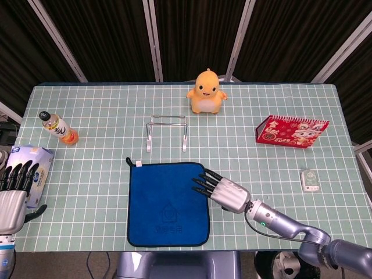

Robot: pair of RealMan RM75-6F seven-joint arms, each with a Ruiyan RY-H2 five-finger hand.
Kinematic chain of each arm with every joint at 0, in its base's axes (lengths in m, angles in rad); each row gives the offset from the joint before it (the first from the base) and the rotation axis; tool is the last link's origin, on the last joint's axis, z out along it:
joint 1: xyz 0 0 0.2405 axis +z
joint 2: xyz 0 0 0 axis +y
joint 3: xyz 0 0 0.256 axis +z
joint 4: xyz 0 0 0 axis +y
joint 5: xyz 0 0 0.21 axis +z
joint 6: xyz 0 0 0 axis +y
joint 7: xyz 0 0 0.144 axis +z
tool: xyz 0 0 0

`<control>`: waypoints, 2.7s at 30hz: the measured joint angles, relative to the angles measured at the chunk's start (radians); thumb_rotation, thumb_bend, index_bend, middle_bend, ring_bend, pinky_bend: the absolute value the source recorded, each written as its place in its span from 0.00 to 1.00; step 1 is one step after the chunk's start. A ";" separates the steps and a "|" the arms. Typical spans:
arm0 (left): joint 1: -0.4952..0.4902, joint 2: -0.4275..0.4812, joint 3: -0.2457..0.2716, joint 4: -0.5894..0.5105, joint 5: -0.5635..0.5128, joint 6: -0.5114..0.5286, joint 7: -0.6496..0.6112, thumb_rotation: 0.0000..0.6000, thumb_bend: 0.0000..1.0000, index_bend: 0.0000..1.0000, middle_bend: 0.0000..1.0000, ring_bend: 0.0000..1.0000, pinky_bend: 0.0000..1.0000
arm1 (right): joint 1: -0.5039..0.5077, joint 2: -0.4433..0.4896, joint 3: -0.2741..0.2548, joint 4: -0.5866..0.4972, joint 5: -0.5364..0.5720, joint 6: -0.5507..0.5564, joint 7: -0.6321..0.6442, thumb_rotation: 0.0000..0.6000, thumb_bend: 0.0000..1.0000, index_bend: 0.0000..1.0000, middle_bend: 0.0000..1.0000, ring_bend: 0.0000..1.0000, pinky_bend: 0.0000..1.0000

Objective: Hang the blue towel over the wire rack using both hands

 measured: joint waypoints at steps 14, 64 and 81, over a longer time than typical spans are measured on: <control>-0.014 -0.011 -0.005 0.006 -0.037 -0.022 0.018 1.00 0.00 0.00 0.00 0.00 0.00 | 0.100 -0.183 -0.069 0.252 -0.007 0.029 0.045 1.00 0.03 0.05 0.00 0.00 0.00; -0.092 -0.046 0.005 0.071 -0.026 -0.111 0.047 1.00 0.00 0.04 0.00 0.00 0.00 | 0.162 -0.297 -0.136 0.308 0.113 0.139 0.109 1.00 0.56 0.61 0.04 0.00 0.00; -0.409 -0.266 0.079 0.560 0.347 -0.274 -0.348 1.00 0.00 0.42 0.00 0.00 0.00 | 0.173 -0.281 -0.128 0.234 0.153 0.117 0.076 1.00 0.55 0.62 0.04 0.00 0.00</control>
